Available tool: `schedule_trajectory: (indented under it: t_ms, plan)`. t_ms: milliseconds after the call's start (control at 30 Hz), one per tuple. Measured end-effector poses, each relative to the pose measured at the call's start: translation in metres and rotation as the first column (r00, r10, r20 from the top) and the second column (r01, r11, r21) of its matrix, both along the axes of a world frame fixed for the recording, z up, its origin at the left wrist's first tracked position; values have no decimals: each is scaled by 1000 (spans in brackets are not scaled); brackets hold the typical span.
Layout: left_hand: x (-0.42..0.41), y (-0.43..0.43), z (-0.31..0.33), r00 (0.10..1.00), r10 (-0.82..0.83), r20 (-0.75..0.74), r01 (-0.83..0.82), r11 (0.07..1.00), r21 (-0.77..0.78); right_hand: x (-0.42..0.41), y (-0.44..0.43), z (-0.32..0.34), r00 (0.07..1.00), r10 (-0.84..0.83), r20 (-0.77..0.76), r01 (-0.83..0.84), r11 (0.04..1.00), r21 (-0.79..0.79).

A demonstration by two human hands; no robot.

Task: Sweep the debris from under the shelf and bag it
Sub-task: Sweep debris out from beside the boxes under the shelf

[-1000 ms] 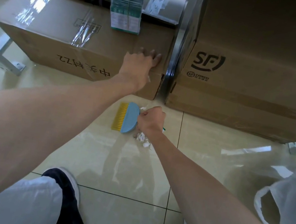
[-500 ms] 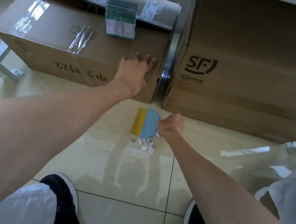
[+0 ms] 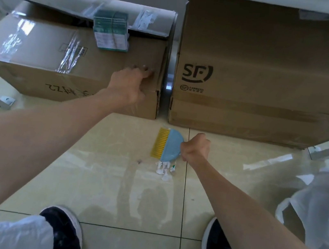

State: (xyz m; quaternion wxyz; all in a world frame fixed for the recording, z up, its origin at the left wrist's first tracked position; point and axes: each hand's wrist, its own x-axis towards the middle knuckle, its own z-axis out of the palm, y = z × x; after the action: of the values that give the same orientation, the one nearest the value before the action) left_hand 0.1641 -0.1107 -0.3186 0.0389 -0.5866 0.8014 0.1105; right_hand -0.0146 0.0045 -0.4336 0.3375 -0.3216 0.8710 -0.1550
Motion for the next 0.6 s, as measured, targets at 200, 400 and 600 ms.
schedule_trajectory:
  t_ms: [200, 400, 600]
  plan:
    - [-14, 29, 25, 873, 73, -483, -140, 985, -103, -10, 5, 8, 1000, -4, -13, 3, 1000, -20]
    - [-43, 45, 59, 759, -341, -555, 113, 908, -404, -17, 12, 19, 1000, -8, 16, 9, 1000, -17]
    - [-95, 35, 73, 812, -553, -184, 444, 792, -419, -23, 18, 21, 999, -25, 21, 26, 999, -23]
